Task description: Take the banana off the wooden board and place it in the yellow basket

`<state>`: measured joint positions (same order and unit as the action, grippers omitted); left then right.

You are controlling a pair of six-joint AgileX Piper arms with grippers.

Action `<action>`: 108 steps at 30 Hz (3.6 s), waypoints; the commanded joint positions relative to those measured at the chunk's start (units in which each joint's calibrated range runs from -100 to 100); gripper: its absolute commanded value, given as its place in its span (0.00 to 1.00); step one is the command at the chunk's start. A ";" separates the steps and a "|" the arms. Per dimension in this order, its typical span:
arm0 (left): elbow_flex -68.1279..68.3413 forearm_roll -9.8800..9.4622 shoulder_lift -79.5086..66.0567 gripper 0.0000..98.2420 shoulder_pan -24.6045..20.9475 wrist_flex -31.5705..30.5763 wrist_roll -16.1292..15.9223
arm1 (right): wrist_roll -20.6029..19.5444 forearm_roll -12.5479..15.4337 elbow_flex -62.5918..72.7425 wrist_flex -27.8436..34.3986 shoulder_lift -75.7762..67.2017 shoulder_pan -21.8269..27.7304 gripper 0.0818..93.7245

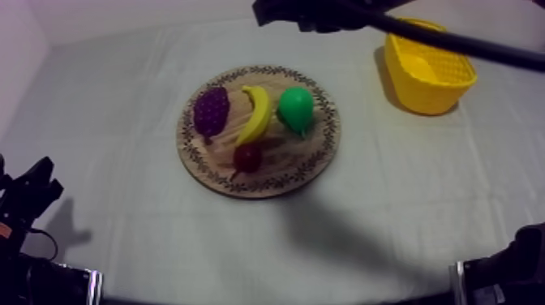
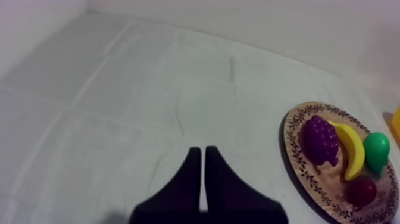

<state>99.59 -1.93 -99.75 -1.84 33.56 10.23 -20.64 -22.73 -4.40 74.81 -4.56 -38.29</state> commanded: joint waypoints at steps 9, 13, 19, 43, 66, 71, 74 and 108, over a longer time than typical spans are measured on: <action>-0.04 0.00 0.00 0.00 -0.01 -0.01 0.00 | -0.75 0.81 6.25 6.92 3.86 0.39 0.00; -0.04 0.00 0.00 0.00 -0.01 -0.01 0.00 | -0.90 1.52 7.05 8.48 4.52 0.33 0.00; -0.04 0.00 0.00 0.00 -0.01 -0.01 0.00 | -0.83 2.51 7.82 9.81 4.97 0.54 0.00; -0.04 0.00 0.00 0.00 -0.01 -0.01 0.00 | 0.53 4.85 8.69 9.99 5.83 1.00 0.55; -0.04 0.00 0.00 0.00 -0.01 -0.01 0.00 | 0.18 6.34 8.63 7.48 12.26 1.18 0.62; -0.04 0.00 0.00 0.00 -0.01 -0.01 0.00 | -0.44 7.29 9.97 7.25 17.18 1.17 0.62; -0.04 0.00 0.00 0.00 -0.01 -0.01 0.00 | -0.58 7.87 11.49 7.10 20.59 1.42 0.61; -0.04 0.00 0.00 0.00 -0.01 -0.01 0.00 | 0.20 9.33 29.75 0.95 51.78 4.68 0.60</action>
<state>99.59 -1.93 -99.75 -1.84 33.56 10.23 -20.53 -13.67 25.04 75.81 46.86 -33.72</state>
